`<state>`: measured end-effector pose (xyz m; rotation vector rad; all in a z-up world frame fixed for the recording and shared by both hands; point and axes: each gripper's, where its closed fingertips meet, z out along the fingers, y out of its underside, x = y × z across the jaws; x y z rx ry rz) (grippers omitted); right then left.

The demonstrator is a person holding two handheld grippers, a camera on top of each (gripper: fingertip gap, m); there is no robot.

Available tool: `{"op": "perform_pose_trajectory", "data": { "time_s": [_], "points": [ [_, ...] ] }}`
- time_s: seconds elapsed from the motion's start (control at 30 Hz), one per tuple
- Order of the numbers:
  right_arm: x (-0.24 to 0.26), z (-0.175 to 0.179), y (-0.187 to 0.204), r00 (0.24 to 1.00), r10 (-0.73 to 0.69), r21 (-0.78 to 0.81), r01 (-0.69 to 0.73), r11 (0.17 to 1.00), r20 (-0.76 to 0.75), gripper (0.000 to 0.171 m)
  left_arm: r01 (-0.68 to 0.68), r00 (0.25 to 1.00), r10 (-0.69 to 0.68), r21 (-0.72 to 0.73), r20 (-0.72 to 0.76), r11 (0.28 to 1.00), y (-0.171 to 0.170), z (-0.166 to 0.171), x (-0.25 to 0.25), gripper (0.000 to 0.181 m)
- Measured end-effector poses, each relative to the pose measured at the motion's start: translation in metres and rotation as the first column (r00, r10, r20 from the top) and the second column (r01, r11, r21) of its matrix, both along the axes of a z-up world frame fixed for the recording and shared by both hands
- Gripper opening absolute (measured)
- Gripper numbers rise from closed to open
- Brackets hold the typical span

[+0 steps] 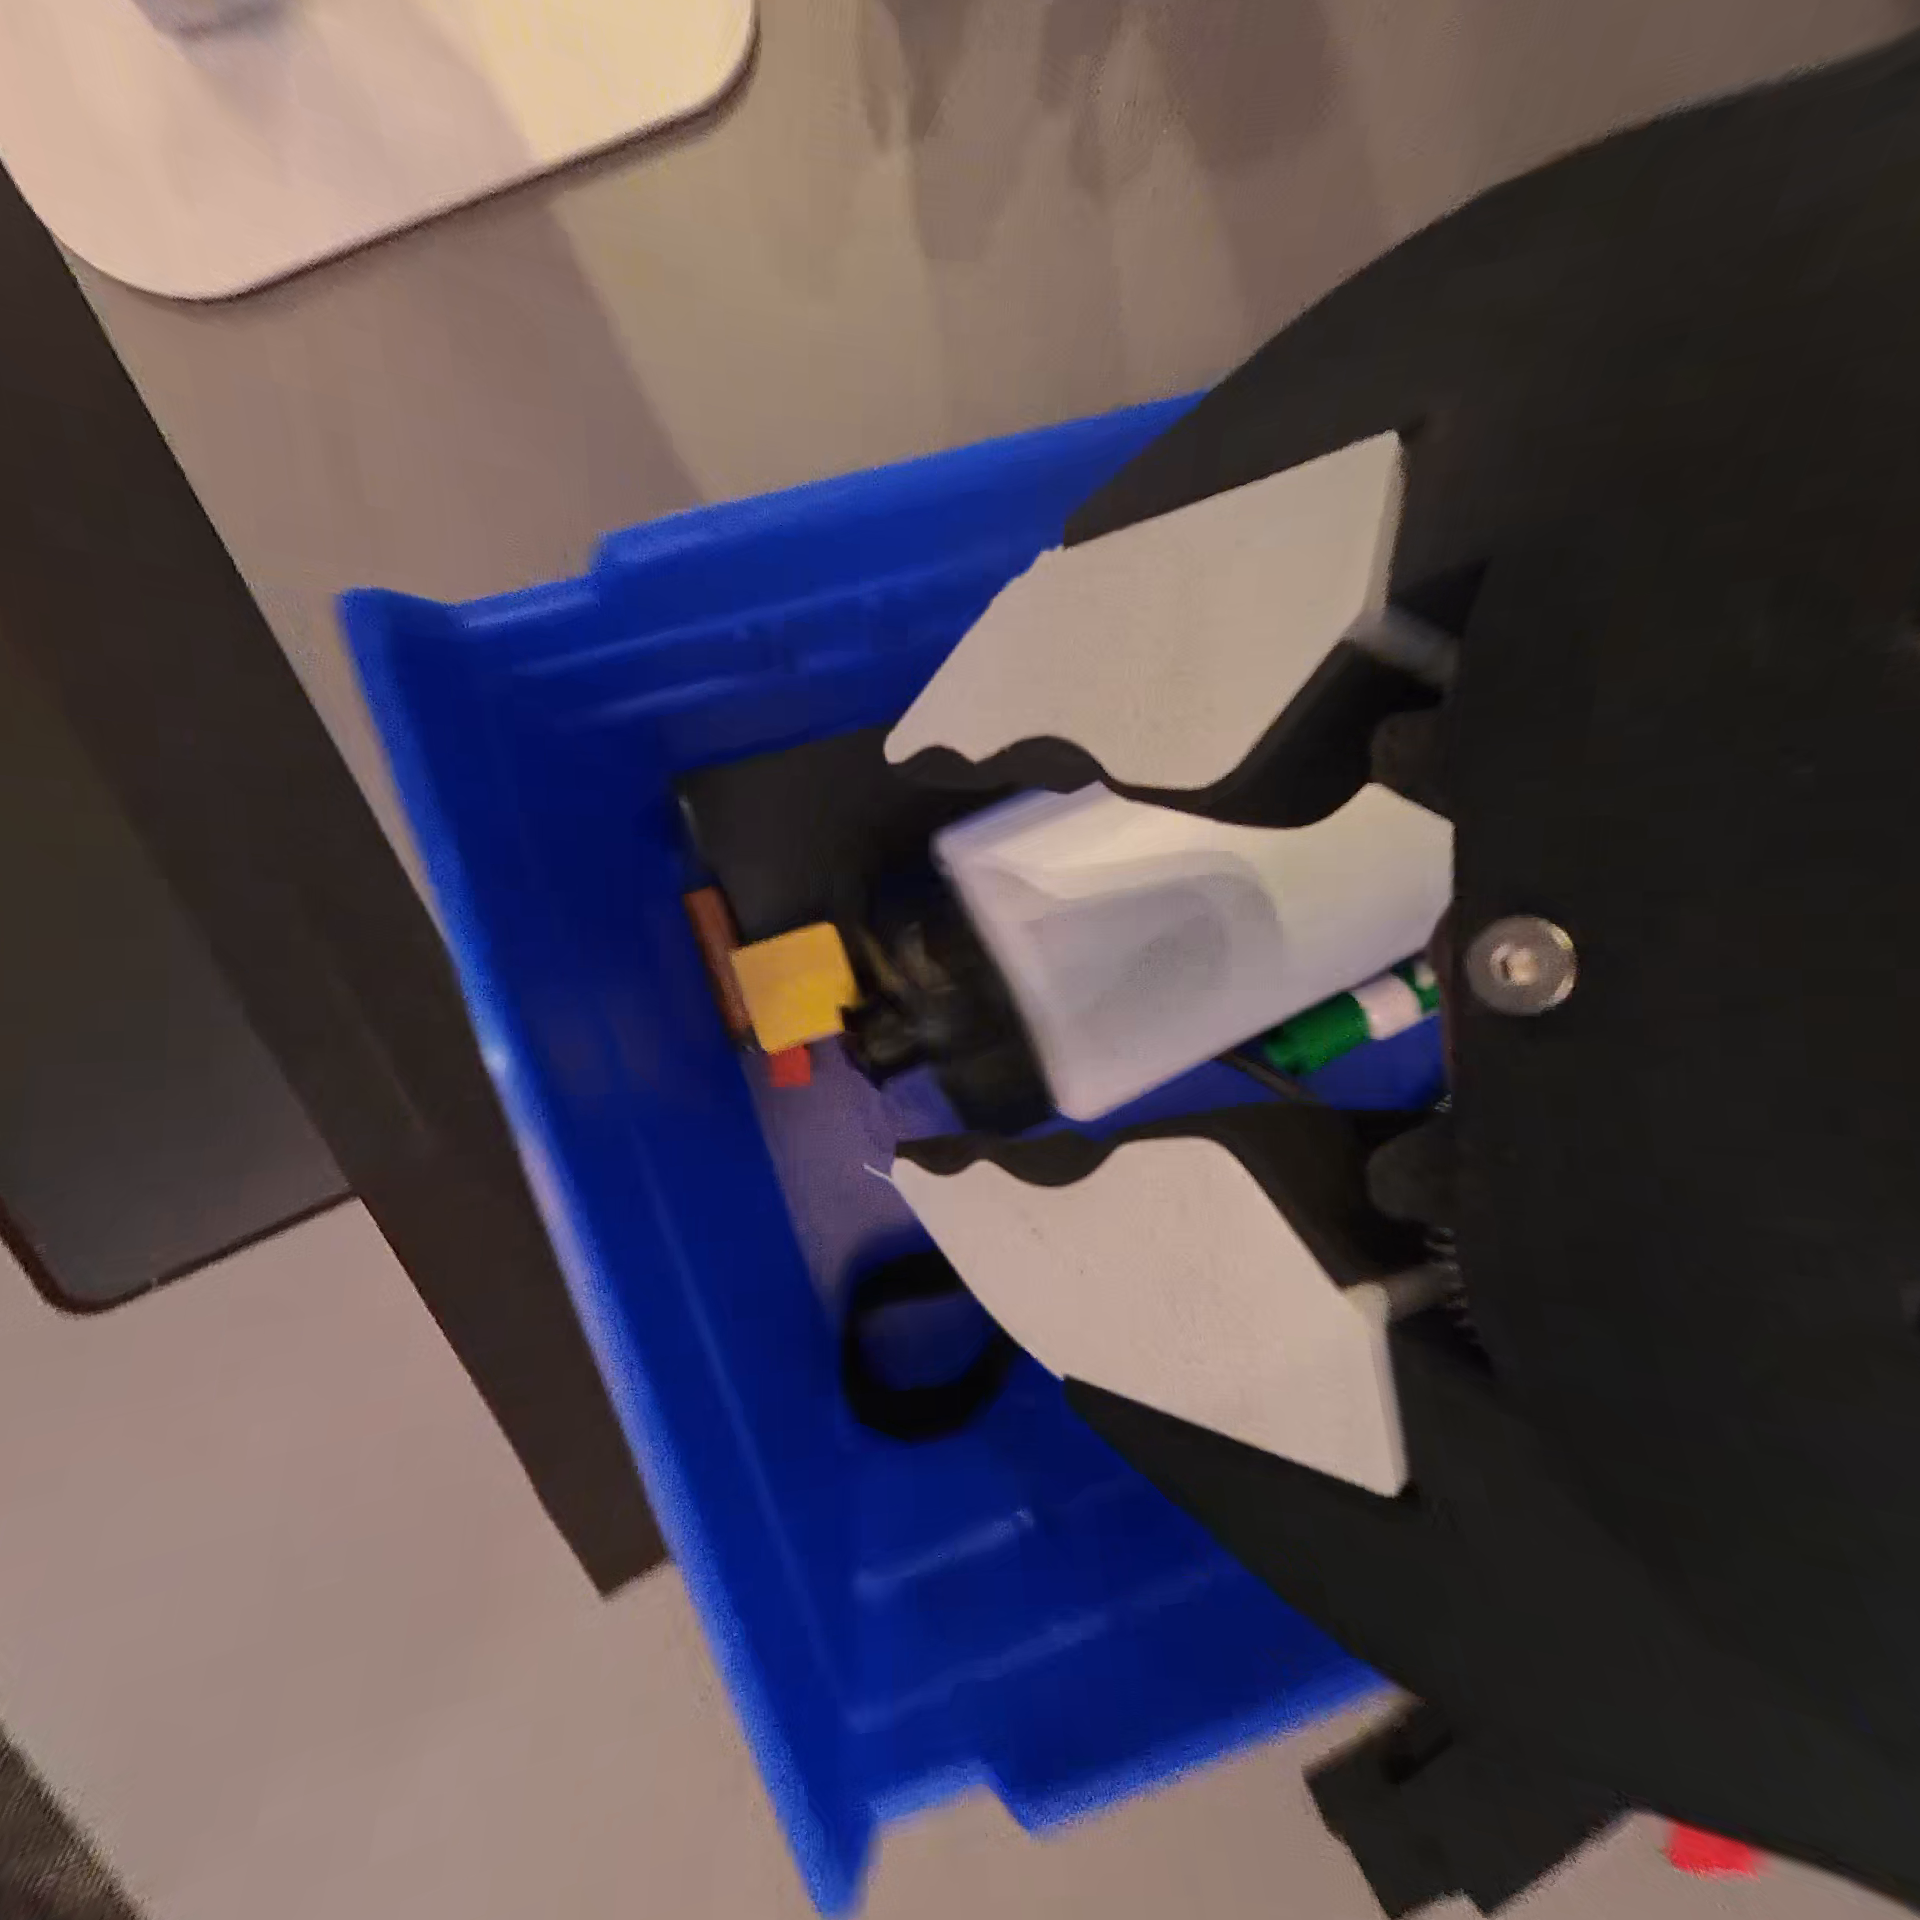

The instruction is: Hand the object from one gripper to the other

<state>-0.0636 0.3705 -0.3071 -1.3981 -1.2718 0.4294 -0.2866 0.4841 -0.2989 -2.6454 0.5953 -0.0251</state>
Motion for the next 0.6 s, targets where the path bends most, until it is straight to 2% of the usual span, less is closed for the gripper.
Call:
{"op": "perform_pose_trajectory", "data": {
  "time_s": [0.17, 0.27, 0.4, 0.53, 0.6],
  "points": [
    [0.0, 0.001, 0.0, 1.0, 0.002, -0.004, -0.002, 1.0, -0.008, 0.042, -0.008, 1.0, 0.012, -0.166, 0.022, 0.986, 0.02, -0.03, 0.006, 0.058],
    [0.0, 0.001, 0.0, 1.0, 0.004, -0.005, -0.004, 1.0, -0.011, 0.042, -0.033, 0.999, 0.026, -0.235, -0.029, 0.971, 0.024, -0.044, -0.001, 0.055],
    [0.001, 0.002, 0.0, 1.0, 0.003, -0.008, -0.004, 1.0, -0.02, 0.042, -0.065, 0.995, 0.041, -0.293, -0.087, 0.954, 0.028, -0.055, -0.009, 0.046],
    [0.002, 0.004, 0.0, 0.999, 0.002, -0.013, -0.002, 1.0, -0.034, 0.042, -0.047, 0.996, 0.021, -0.326, -0.082, 0.944, 0.029, -0.06, -0.005, 0.027],
    [0.002, 0.005, 0.001, 0.999, 0.002, -0.015, -0.002, 1.0, -0.04, 0.042, -0.034, 0.997, 0.009, -0.329, -0.076, 0.944, 0.028, -0.059, -0.002, 0.027]
  ]
}}
